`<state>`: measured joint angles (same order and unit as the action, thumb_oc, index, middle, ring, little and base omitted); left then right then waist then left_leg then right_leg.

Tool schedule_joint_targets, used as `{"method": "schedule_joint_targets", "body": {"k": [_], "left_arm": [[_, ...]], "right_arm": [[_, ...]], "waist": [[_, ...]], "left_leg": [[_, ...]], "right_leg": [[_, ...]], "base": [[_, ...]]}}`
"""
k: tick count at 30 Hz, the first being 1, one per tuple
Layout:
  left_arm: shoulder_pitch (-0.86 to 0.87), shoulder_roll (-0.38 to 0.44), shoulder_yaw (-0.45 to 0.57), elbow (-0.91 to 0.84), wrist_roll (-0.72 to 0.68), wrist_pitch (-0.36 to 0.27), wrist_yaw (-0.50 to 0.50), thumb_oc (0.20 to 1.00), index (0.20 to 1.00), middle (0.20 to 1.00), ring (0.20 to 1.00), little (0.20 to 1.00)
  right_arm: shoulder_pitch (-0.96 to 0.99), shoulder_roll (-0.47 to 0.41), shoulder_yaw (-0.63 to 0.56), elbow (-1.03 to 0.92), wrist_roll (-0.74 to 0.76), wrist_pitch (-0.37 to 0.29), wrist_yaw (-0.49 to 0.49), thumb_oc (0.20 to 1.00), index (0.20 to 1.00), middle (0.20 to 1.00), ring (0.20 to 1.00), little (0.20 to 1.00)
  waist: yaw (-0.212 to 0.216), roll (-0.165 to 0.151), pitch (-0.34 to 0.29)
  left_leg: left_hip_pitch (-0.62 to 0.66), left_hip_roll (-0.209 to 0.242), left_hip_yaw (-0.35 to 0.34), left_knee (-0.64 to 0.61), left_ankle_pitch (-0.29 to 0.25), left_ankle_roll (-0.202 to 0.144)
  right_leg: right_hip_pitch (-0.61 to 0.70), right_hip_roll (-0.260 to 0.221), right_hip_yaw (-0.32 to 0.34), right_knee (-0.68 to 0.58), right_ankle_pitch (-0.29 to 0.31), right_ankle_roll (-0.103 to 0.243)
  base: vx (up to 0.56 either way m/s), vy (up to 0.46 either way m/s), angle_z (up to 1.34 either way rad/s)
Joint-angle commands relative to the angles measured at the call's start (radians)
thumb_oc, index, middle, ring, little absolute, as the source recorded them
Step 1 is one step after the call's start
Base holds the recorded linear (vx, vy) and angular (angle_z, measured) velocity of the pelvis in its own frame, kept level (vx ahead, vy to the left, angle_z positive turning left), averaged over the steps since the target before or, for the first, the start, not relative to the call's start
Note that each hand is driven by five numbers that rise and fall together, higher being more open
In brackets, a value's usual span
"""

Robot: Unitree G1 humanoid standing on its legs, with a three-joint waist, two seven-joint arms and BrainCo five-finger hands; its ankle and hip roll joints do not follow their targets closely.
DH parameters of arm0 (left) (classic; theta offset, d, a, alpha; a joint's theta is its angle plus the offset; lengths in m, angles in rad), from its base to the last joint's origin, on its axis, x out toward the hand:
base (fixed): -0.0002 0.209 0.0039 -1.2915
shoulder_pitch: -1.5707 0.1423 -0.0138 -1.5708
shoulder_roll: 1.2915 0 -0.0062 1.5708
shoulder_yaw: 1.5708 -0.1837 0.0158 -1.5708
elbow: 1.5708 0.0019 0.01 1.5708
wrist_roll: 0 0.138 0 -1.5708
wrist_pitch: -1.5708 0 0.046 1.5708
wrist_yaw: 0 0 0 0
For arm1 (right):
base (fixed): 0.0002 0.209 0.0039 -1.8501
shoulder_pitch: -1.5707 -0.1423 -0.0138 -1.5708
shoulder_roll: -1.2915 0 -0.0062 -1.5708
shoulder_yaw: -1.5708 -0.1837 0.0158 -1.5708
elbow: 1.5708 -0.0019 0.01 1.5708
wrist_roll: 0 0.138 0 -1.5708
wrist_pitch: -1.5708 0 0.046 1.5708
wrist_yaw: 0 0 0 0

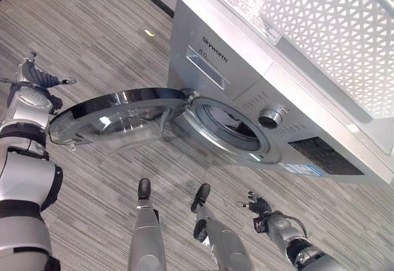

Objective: Grab the laundry basket,head to the washer,open it,put in the laundry and shut it.

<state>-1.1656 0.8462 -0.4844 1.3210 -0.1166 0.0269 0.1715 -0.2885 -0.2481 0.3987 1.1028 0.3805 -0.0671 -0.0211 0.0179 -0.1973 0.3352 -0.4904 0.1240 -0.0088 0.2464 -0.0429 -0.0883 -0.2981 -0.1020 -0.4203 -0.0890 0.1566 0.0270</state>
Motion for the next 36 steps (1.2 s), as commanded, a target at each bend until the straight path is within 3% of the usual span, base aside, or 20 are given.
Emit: {"method": "schedule_joint_targets", "body": {"k": [1, 8, 11, 13, 16, 17, 22, 25, 28, 31, 36], "left_arm": [[-0.021, 0.002, -0.021, 0.086, 0.021, -0.010, 0.005, 1.000, 1.000, 1.000, 1.000, 1.000], [0.067, -0.071, 0.016, 0.072, 0.075, -0.008, 0.002, 1.000, 1.000, 1.000, 1.000, 1.000], [0.134, -0.138, 0.039, 0.004, 0.068, -0.016, 0.013, 1.000, 1.000, 1.000, 1.000, 1.000], [0.260, -0.235, 0.056, -0.113, 0.064, -0.036, 0.026, 1.000, 1.000, 1.000, 1.000, 1.000], [0.314, -0.266, 0.057, -0.161, 0.067, -0.041, 0.024, 1.000, 1.000, 1.000, 1.000, 1.000], [0.443, -0.320, 0.063, -0.244, 0.074, -0.056, 0.002, 1.000, 1.000, 1.000, 1.000, 1.000], [0.737, -0.426, 0.125, -0.348, 0.039, -0.096, -0.056, 1.000, 1.000, 1.000, 1.000, 1.000], [0.821, -0.444, 0.146, -0.378, 0.022, -0.106, -0.069, 1.000, 1.000, 1.000, 1.000, 1.000], [0.972, -0.446, 0.186, -0.441, -0.013, -0.121, -0.110, 1.000, 1.000, 1.000, 1.000, 1.000], [1.011, -0.438, 0.199, -0.471, -0.023, -0.123, -0.117, 1.000, 1.000, 1.000, 1.000, 1.000], [1.120, -0.416, 0.225, -0.573, -0.033, -0.127, -0.167, 1.000, 1.000, 1.000, 1.000, 1.000]], "right_arm": [[0.031, -0.026, 0.009, -0.022, 0.025, -0.013, -0.017, 1.000, 1.000, 1.000, 1.000, 1.000], [0.012, -0.031, 0.020, -0.050, -0.001, -0.018, -0.028, 1.000, 1.000, 1.000, 1.000, 1.000], [0.014, -0.025, 0.011, -0.054, -0.010, -0.018, -0.035, 1.000, 1.000, 1.000, 1.000, 1.000], [0.025, -0.026, -0.016, -0.069, -0.018, -0.018, -0.043, 1.000, 1.000, 1.000, 1.000, 1.000], [0.032, -0.030, -0.030, -0.075, -0.020, -0.018, -0.044, 1.000, 1.000, 1.000, 1.000, 1.000], [0.043, -0.043, -0.064, -0.088, -0.037, -0.014, -0.048, 1.000, 1.000, 1.000, 1.000, 1.000], [0.103, -0.070, -0.147, -0.111, -0.078, -0.010, -0.033, 1.000, 1.000, 1.000, 1.000, 1.000], [0.127, -0.078, -0.176, -0.096, -0.089, -0.008, -0.027, 1.000, 1.000, 1.000, 1.000, 1.000], [0.175, -0.100, -0.231, -0.076, -0.099, -0.010, -0.014, 1.000, 1.000, 1.000, 1.000, 1.000], [0.184, -0.109, -0.243, -0.073, -0.100, -0.010, -0.012, 1.000, 1.000, 1.000, 1.000, 1.000], [0.235, -0.136, -0.301, -0.036, -0.103, -0.009, 0.010, 1.000, 1.000, 1.000, 1.000, 1.000]], "waist": [[-0.009, 0.019, -0.005], [-0.023, 0.010, 0.021], [-0.015, 0.019, 0.034], [0.001, 0.043, 0.044], [0.006, 0.053, 0.045], [0.016, 0.077, 0.042], [0.015, 0.132, -0.014], [0.016, 0.151, -0.041], [0.018, 0.190, -0.089], [0.017, 0.200, -0.102], [0.012, 0.245, -0.159]], "left_leg": [[-0.003, -0.024, -0.042, -0.104, 0.094, 0.016], [0.010, -0.012, -0.027, -0.105, 0.094, 0.018], [0.028, -0.011, -0.020, -0.108, 0.095, 0.021], [0.059, -0.015, -0.016, -0.112, 0.096, 0.021], [0.072, -0.016, -0.015, -0.114, 0.096, 0.021], [0.100, -0.016, -0.009, -0.123, 0.097, 0.017], [0.179, -0.001, 0.021, -0.192, 0.145, 0.002], [0.209, 0.008, 0.028, -0.223, 0.161, -0.007], [0.262, 0.022, 0.046, -0.268, 0.184, -0.019], [0.272, 0.025, 0.049, -0.280, 0.190, -0.020], [0.355, 0.046, 0.090, -0.320, 0.205, -0.026]], "right_leg": [[0.109, -0.078, 0.082, 0.164, -0.171, 0.132], [0.089, -0.077, 0.088, 0.203, -0.186, 0.126], [0.095, -0.081, 0.086, 0.212, -0.189, 0.128], [0.115, -0.086, 0.083, 0.219, -0.205, 0.121], [0.124, -0.086, 0.083, 0.219, -0.210, 0.118], [0.145, -0.087, 0.084, 0.218, -0.223, 0.111], [0.203, -0.075, 0.096, 0.163, -0.212, 0.099], [0.229, -0.067, 0.095, 0.141, -0.211, 0.098], [0.269, -0.055, 0.093, 0.110, -0.211, 0.097], [0.275, -0.052, 0.092, 0.104, -0.210, 0.097], [0.325, -0.031, 0.112, 0.084, -0.219, 0.092]], "base": [[0.00, 0.000, 0.00], [-0.04, 0.015, -0.07], [-0.03, -0.010, -0.05], [-0.02, -0.010, 0.02], [-0.01, -0.015, -0.14], [0.00, 0.000, 0.00], [0.00, -0.029, -0.10], [0.05, -0.094, -0.27], [0.06, -0.080, 0.03], [0.03, -0.052, -0.10], [0.05, -0.071, -0.21]]}}
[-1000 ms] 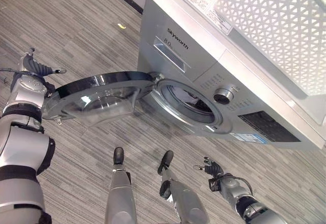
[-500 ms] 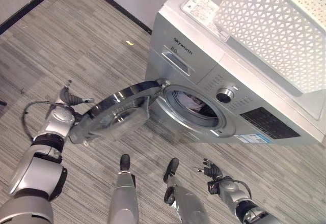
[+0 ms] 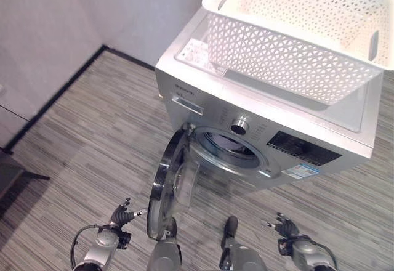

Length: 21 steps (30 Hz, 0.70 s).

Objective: Grab the laundry basket,head to the washer,open it,put in the laundry and shut it.

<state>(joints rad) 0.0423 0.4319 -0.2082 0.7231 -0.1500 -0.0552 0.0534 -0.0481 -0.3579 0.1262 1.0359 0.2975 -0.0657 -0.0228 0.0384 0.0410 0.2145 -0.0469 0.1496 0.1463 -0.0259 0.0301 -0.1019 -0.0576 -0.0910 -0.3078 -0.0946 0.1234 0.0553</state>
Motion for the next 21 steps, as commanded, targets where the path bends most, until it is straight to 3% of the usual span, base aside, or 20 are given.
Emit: {"method": "schedule_joint_targets", "body": {"k": [1, 5, 11, 15, 16, 17, 19, 20, 21], "left_arm": [[-0.087, -0.002, -0.051, 0.024, 0.000, -0.045, -0.049, 1.000, 1.000, 1.000, 1.000, 1.000], [-0.101, 0.002, -0.027, -0.036, -0.025, -0.048, -0.038, 1.000, 1.000, 1.000, 1.000, 1.000], [-0.026, 0.034, 0.035, -0.157, -0.066, -0.055, -0.041, 1.000, 1.000, 1.000, 1.000, 1.000], [-0.006, 0.063, 0.060, -0.231, -0.078, -0.058, -0.063, 1.000, 1.000, 1.000, 1.000, 1.000], [-0.032, 0.081, 0.056, -0.239, -0.066, -0.059, -0.074, 1.000, 1.000, 1.000, 1.000, 1.000], [-0.033, 0.081, 0.056, -0.239, -0.066, -0.059, -0.074, 1.000, 1.000, 1.000, 1.000, 1.000], [-0.074, 0.102, 0.034, -0.239, -0.040, -0.054, -0.074, 1.000, 1.000, 1.000, 1.000, 1.000], [-0.131, 0.124, 0.007, -0.225, -0.018, -0.056, -0.066, 1.000, 1.000, 1.000, 1.000, 1.000], [-0.134, 0.124, 0.007, -0.223, -0.018, -0.057, -0.066, 1.000, 1.000, 1.000, 1.000, 1.000]], "right_arm": [[-0.006, -0.026, -0.028, 0.031, -0.020, -0.010, 0.012, 1.000, 1.000, 1.000, 1.000, 1.000], [0.002, -0.017, -0.044, 0.143, -0.046, 0.006, 0.005, 1.000, 1.000, 1.000, 1.000, 1.000], [0.015, -0.024, -0.080, 0.105, 0.017, -0.008, 0.016, 1.000, 1.000, 1.000, 1.000, 1.000], [0.053, -0.060, -0.130, 0.052, 0.076, -0.030, 0.016, 1.000, 1.000, 1.000, 1.000, 1.000], [0.059, -0.091, -0.142, 0.019, 0.089, -0.034, 0.011, 1.000, 1.000, 1.000, 1.000, 1.000], [0.059, -0.091, -0.142, 0.018, 0.089, -0.033, 0.011, 1.000, 1.000, 1.000, 1.000, 1.000], [0.052, -0.110, -0.134, 0.023, 0.084, -0.029, 0.011, 1.000, 1.000, 1.000, 1.000, 1.000], [0.020, -0.126, -0.107, 0.024, 0.074, -0.029, 0.010, 1.000, 1.000, 1.000, 1.000, 1.000], [0.018, -0.125, -0.107, 0.025, 0.074, -0.029, 0.010, 1.000, 1.000, 1.000, 1.000, 1.000]], "waist": [[-0.008, 0.007, -0.038], [-0.011, 0.036, -0.065], [-0.006, 0.052, -0.066], [-0.016, 0.049, -0.017], [-0.039, 0.032, 0.024], [-0.038, 0.031, 0.025], [-0.051, 0.000, 0.060], [-0.060, -0.052, 0.090], [-0.061, -0.048, 0.088]], "left_leg": [[-0.088, 0.020, -0.065, -0.048, 0.132, -0.013], [-0.063, 0.030, -0.070, -0.061, 0.152, -0.022], [-0.096, 0.049, -0.101, -0.061, 0.204, -0.046], [-0.198, 0.049, -0.073, -0.061, 0.245, -0.051], [-0.217, 0.040, 0.027, -0.045, 0.219, -0.030], [-0.217, 0.040, 0.028, -0.043, 0.217, -0.030], [-0.291, 0.010, 0.008, 0.073, 0.166, -0.019], [-0.385, -0.027, -0.074, 0.293, 0.055, 0.000], [-0.400, -0.023, -0.079, 0.315, 0.043, 0.001]], "right_leg": [[0.085, -0.042, 0.000, 0.089, -0.186, 0.064], [0.107, -0.017, 0.010, 0.088, -0.204, 0.050], [0.117, 0.026, 0.021, 0.061, -0.216, 0.029], [0.100, 0.067, -0.003, 0.037, -0.218, 0.000], [0.070, 0.071, -0.007, 0.035, -0.226, -0.006], [0.070, 0.070, -0.006, 0.036, -0.227, -0.005], [0.019, 0.063, -0.005, 0.032, -0.195, -0.016], [-0.037, 0.039, 0.008, 0.030, -0.147, -0.016], [-0.040, 0.043, 0.006, 0.030, -0.148, -0.015]], "base": [[0.06, -0.089, -0.16], [0.01, -0.075, 0.00], [-0.09, -0.103, -0.02], [-0.25, -0.155, 0.17], [-0.18, -0.094, 0.62], [-0.29, -0.138, 0.80], [-0.36, -0.122, 0.43], [-0.35, -0.107, 0.33], [-0.24, -0.080, 0.69]]}}
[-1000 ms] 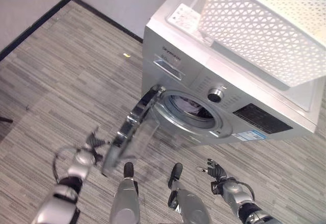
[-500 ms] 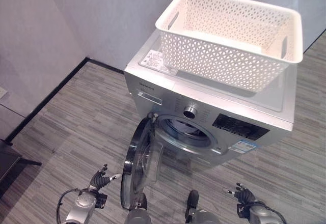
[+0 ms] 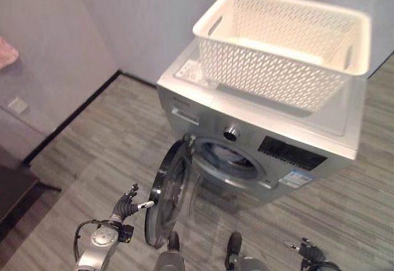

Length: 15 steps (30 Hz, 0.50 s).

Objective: Grab the laundry basket,head to the washer,open it,put in the laundry and shut it.

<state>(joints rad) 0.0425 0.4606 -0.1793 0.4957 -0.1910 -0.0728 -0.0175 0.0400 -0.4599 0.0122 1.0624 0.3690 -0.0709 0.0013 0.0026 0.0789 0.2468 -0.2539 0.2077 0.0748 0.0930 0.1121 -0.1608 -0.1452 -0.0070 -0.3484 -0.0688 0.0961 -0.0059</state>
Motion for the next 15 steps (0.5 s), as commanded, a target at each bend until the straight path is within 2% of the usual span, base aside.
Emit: {"method": "schedule_joint_targets", "body": {"k": [1, 2, 3, 4, 5, 10, 11, 15], "left_arm": [[-0.166, 0.102, -0.033, 0.020, 0.045, -0.037, 0.003, 1.000, 1.000, 1.000, 1.000, 1.000], [-0.183, 0.108, -0.036, 0.024, 0.056, -0.038, 0.006, 1.000, 1.000, 1.000, 1.000, 1.000], [-0.213, 0.108, -0.039, 0.042, 0.077, -0.039, 0.021, 1.000, 1.000, 1.000, 1.000, 1.000], [-0.214, 0.107, -0.041, 0.043, 0.077, -0.040, 0.021, 1.000, 1.000, 1.000, 1.000, 1.000], [-0.260, 0.109, -0.037, 0.050, 0.061, -0.047, 0.038, 1.000, 1.000, 1.000, 1.000, 1.000], [-0.279, 0.133, -0.026, 0.018, 0.042, -0.066, 0.045, 1.000, 1.000, 1.000, 1.000, 1.000], [-0.241, 0.143, -0.002, -0.005, 0.036, -0.070, 0.037, 1.000, 1.000, 1.000, 1.000, 1.000], [-0.194, 0.144, 0.021, 0.012, 0.049, -0.071, 0.028, 1.000, 1.000, 1.000, 1.000, 1.000]], "right_arm": [[-0.081, -0.021, 0.025, -0.008, -0.004, -0.022, -0.006, 1.000, 1.000, 1.000, 1.000, 1.000], [-0.078, -0.023, 0.036, -0.039, -0.006, -0.021, 0.001, 1.000, 1.000, 1.000, 1.000, 1.000], [-0.057, -0.016, 0.041, -0.072, 0.011, -0.025, 0.020, 1.000, 1.000, 1.000, 1.000, 1.000], [-0.055, -0.017, 0.039, -0.073, 0.011, -0.025, 0.020, 1.000, 1.000, 1.000, 1.000, 1.000], [-0.036, 0.000, 0.031, -0.113, 0.030, -0.030, 0.025, 1.000, 1.000, 1.000, 1.000, 1.000], [-0.018, 0.017, 0.035, -0.165, 0.033, -0.040, 0.033, 1.000, 1.000, 1.000, 1.000, 1.000], [-0.012, 0.023, 0.033, -0.170, 0.025, -0.039, 0.041, 1.000, 1.000, 1.000, 1.000, 1.000], [-0.006, 0.041, 0.028, -0.146, 0.024, -0.035, 0.051, 1.000, 1.000, 1.000, 1.000, 1.000]], "waist": [[-0.029, -0.112, 0.061], [-0.031, -0.125, 0.066], [-0.048, -0.122, 0.058], [-0.045, -0.123, 0.061], [-0.061, -0.120, 0.053], [-0.070, -0.131, 0.052], [-0.061, -0.128, 0.045], [-0.051, -0.127, 0.029]], "left_leg": [[-0.190, -0.098, -0.034, 0.297, -0.130, 0.075], [-0.169, -0.103, -0.047, 0.376, -0.194, 0.092], [-0.053, -0.093, -0.012, 0.289, -0.239, 0.113], [-0.043, -0.094, -0.009, 0.279, -0.236, 0.114], [0.011, -0.092, 0.042, 0.189, -0.226, 0.117], [0.040, -0.115, 0.066, 0.103, -0.203, 0.116], [0.063, -0.129, 0.067, 0.050, -0.193, 0.121], [0.083, -0.139, 0.075, 0.002, -0.175, 0.123]], "right_leg": [[0.037, -0.044, 0.060, -0.003, -0.106, 0.047], [0.041, -0.038, 0.069, -0.005, -0.101, 0.047], [0.046, -0.023, 0.067, -0.012, -0.091, 0.063], [0.051, -0.024, 0.069, -0.013, -0.091, 0.063], [0.024, -0.030, 0.058, -0.007, -0.073, 0.067], [0.003, -0.056, 0.044, 0.007, -0.042, 0.081], [-0.002, -0.059, 0.049, 0.007, -0.035, 0.087], [-0.005, -0.062, 0.055, 0.006, -0.030, 0.094]], "base": [[-0.05, -0.029, 0.52], [0.02, -0.020, -0.07], [0.06, -0.002, -0.64], [0.05, 0.072, -0.44], [-0.02, 0.055, -0.02], [-0.09, 0.073, 0.21], [-0.02, 0.061, 0.09], [-0.01, 0.050, -0.03]]}}
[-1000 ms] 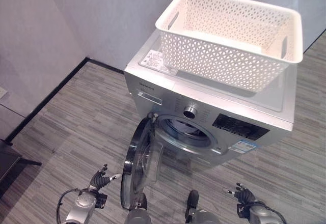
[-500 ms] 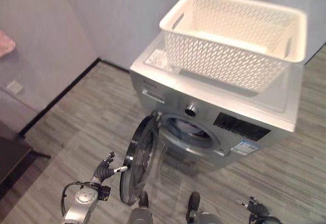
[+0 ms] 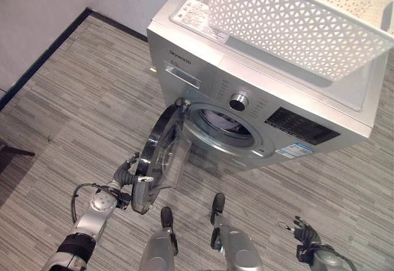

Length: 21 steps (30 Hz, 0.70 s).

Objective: Grab the laundry basket,head to the washer,open it,put in the laundry and shut it.

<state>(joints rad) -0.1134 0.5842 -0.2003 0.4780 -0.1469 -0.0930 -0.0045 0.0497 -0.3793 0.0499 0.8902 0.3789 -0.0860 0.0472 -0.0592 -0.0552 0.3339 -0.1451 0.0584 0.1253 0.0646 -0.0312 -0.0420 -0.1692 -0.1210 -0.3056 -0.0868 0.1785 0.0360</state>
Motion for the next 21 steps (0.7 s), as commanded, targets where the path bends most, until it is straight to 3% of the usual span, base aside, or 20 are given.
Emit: {"method": "schedule_joint_targets", "body": {"k": [1, 5, 9, 16, 18, 19, 21], "left_arm": [[-0.038, 0.020, 0.042, 0.030, 0.005, -0.051, 0.015, 1.000, 1.000, 1.000, 1.000, 1.000], [0.047, -0.019, 0.109, 0.068, -0.012, -0.039, 0.014, 1.000, 1.000, 1.000, 1.000, 1.000], [0.009, -0.070, 0.066, 0.105, -0.027, -0.036, 0.010, 1.000, 1.000, 1.000, 1.000, 1.000], [-0.307, -0.307, -0.281, 0.229, -0.022, -0.045, 0.020, 1.000, 1.000, 1.000, 1.000, 1.000], [-0.334, -0.324, -0.315, 0.226, -0.018, -0.047, 0.021, 1.000, 1.000, 1.000, 1.000, 1.000], [-0.398, -0.380, -0.394, 0.233, -0.011, -0.048, 0.020, 1.000, 1.000, 1.000, 1.000, 1.000], [-0.437, -0.425, -0.444, 0.246, -0.027, -0.047, 0.018, 1.000, 1.000, 1.000, 1.000, 1.000]], "right_arm": [[-0.016, -0.040, -0.010, 0.026, 0.014, -0.020, 0.005, 1.000, 1.000, 1.000, 1.000, 1.000], [-0.014, -0.035, -0.008, 0.067, -0.023, -0.007, 0.008, 1.000, 1.000, 1.000, 1.000, 1.000], [-0.017, -0.024, 0.000, 0.104, -0.044, 0.002, -0.003, 1.000, 1.000, 1.000, 1.000, 1.000], [-0.070, -0.006, 0.067, 0.138, -0.035, -0.002, -0.041, 1.000, 1.000, 1.000, 1.000, 1.000], [-0.068, -0.007, 0.073, 0.135, -0.034, -0.004, -0.045, 1.000, 1.000, 1.000, 1.000, 1.000], [-0.071, -0.009, 0.091, 0.136, -0.035, -0.003, -0.051, 1.000, 1.000, 1.000, 1.000, 1.000], [-0.066, -0.007, 0.098, 0.138, -0.031, -0.002, -0.060, 1.000, 1.000, 1.000, 1.000, 1.000]], "waist": [[0.011, 0.007, -0.058], [0.035, 0.014, -0.071], [0.032, 0.018, -0.091], [-0.037, 0.007, -0.123], [-0.042, 0.008, -0.124], [-0.056, 0.011, -0.128], [-0.069, 0.015, -0.131]], "left_leg": [[-0.026, 0.010, 0.025, 0.030, -0.032, 0.004], [0.003, 0.012, 0.035, 0.024, -0.033, 0.007], [0.031, 0.015, 0.046, 0.009, -0.029, 0.003], [0.089, 0.009, 0.091, -0.031, -0.014, 0.011], [0.094, 0.010, 0.099, -0.035, -0.015, 0.011], [0.101, 0.012, 0.119, -0.042, -0.014, 0.011], [0.111, 0.015, 0.135, -0.047, -0.013, 0.009]], "right_leg": [[0.019, 0.052, 0.012, 0.024, -0.113, 0.052], [0.046, 0.051, 0.006, 0.020, -0.119, 0.055], [0.070, 0.049, 0.001, 0.018, -0.126, 0.057], [0.086, 0.049, 0.020, 0.017, -0.122, 0.058], [0.087, 0.050, 0.026, 0.016, -0.120, 0.060], [0.084, 0.051, 0.036, 0.012, -0.117, 0.064], [0.084, 0.054, 0.043, 0.012, -0.119, 0.065]], "base": [[0.00, 0.004, -0.07], [0.01, 0.005, -0.10], [0.05, -0.014, -0.09], [0.02, -0.013, -0.03], [0.02, -0.009, -0.21], [0.03, -0.032, -0.31], [0.05, -0.045, -0.28]]}}
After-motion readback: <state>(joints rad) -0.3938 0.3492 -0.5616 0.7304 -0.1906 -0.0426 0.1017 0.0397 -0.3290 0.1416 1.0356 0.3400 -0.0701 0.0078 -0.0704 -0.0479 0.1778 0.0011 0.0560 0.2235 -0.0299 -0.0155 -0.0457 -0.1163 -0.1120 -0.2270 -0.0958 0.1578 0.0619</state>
